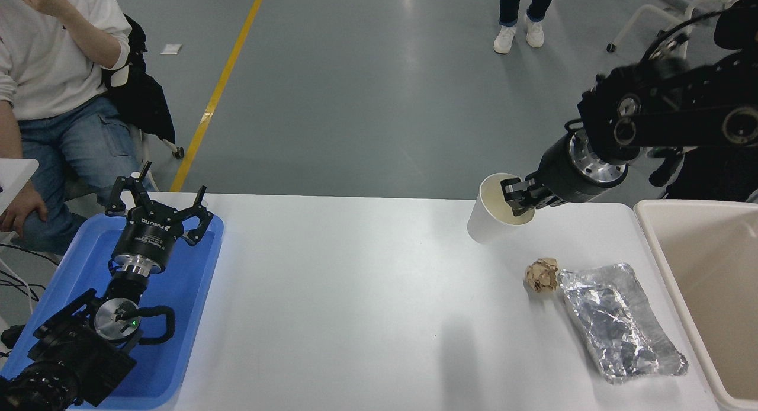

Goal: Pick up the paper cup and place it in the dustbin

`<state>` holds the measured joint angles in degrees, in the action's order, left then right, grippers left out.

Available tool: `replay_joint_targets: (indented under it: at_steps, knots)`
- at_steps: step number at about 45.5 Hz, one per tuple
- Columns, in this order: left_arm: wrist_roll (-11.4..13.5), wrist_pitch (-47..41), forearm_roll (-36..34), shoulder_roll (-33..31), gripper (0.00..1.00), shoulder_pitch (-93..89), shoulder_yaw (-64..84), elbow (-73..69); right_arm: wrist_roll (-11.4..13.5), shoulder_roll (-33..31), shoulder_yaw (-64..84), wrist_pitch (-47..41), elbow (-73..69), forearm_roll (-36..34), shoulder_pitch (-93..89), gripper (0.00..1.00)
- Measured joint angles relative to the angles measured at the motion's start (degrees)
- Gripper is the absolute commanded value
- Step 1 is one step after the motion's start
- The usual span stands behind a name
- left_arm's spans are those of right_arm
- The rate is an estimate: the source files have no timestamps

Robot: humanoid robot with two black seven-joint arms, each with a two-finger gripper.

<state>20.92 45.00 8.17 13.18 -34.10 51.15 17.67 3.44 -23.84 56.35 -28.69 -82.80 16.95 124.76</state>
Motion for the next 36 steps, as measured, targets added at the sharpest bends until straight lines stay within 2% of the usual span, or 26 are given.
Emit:
replay_joint_targets:
  at_steps: [13,36]
  knots:
    - [0.00,0.00,0.00,0.00,1.00,0.00,0.00,0.00,0.06,-3.33,0.09,-3.79,-0.59,0.08,6.68,0.00]
    - [0.00,0.00,0.00,0.00,1.00,0.00,0.00,0.00,0.07,-4.18,0.07,-4.95,-0.85,0.10,8.35,0.00]
